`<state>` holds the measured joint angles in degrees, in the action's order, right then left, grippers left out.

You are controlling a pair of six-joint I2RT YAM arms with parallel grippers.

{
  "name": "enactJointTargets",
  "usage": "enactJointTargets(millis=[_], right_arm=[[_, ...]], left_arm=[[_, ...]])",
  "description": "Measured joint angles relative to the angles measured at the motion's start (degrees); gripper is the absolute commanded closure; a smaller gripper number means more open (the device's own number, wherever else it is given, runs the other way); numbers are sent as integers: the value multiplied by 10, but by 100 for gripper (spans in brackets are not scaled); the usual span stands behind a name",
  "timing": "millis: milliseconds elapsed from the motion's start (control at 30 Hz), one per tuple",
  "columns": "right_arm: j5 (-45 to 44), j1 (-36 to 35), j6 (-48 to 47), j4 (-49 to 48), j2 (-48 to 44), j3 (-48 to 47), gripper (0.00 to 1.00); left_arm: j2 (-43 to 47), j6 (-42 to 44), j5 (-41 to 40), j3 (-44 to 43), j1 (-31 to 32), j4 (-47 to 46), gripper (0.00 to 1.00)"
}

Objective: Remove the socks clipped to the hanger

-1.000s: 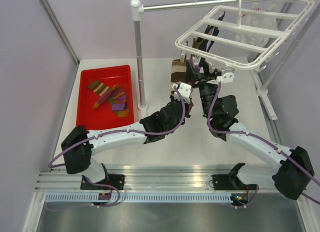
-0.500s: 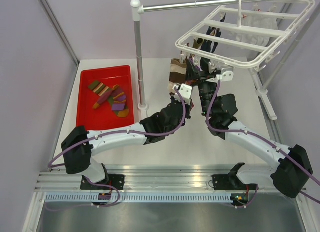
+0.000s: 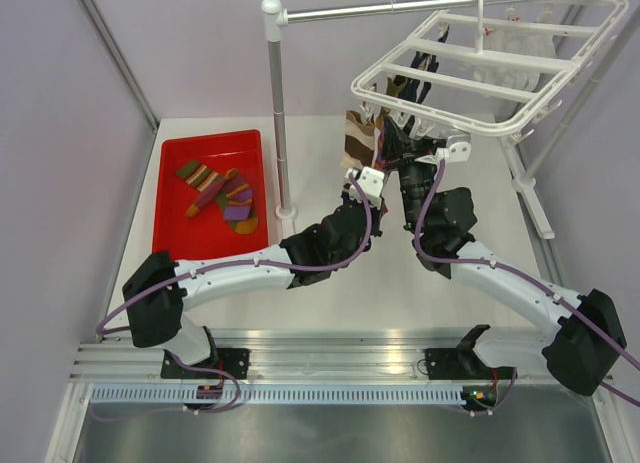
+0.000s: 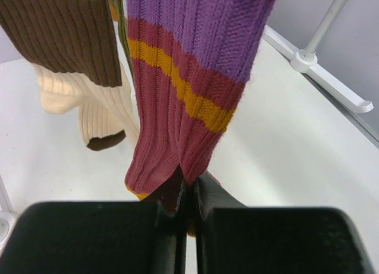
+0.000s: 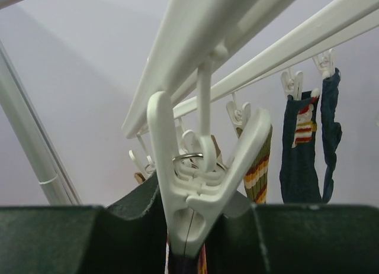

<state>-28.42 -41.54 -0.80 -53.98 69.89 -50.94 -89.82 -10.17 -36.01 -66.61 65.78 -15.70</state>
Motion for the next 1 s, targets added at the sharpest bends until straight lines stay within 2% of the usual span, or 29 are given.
enactJointTargets(millis=[133, 633, 733, 833, 867, 1000], right_arm=[[-2, 0, 1, 7, -7, 0, 99], [-5, 0, 23, 42, -46, 14, 99], [-3, 0, 27, 52, -61, 21, 90], [4, 0, 30, 54, -71, 24, 75], [6, 0, 30, 55, -74, 26, 65], [11, 0, 32, 49, -76, 30, 50]], left_arm=[[0, 0, -7, 0, 0, 0, 98], [38, -9, -21, 14, -47, 23, 98], [38, -9, -16, 14, -46, 25, 98], [38, -9, -11, 14, -45, 25, 98], [38, -9, -9, 14, -45, 25, 98], [38, -9, -8, 14, -41, 26, 98]])
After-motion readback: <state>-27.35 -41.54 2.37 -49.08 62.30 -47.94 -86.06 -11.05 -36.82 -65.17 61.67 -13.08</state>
